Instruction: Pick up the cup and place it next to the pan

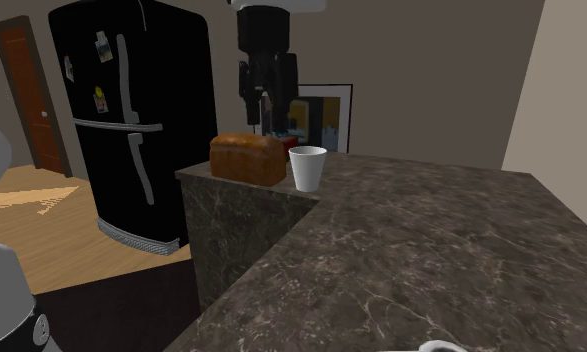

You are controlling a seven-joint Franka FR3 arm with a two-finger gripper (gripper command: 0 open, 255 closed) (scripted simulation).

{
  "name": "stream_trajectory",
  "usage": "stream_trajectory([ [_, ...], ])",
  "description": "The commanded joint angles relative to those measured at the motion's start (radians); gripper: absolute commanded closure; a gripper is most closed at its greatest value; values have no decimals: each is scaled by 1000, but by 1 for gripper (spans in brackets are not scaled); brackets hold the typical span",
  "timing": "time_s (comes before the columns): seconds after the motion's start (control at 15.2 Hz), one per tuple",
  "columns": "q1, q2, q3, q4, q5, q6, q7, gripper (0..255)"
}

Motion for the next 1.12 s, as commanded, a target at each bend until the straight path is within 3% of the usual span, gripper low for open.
stream_trajectory([
  [0.0,16,71,18,32,24,42,21,0],
  [0.53,60,342,67,186,86,174,68,0],
  [1.06,99,618,110,411,118,245,112,0],
])
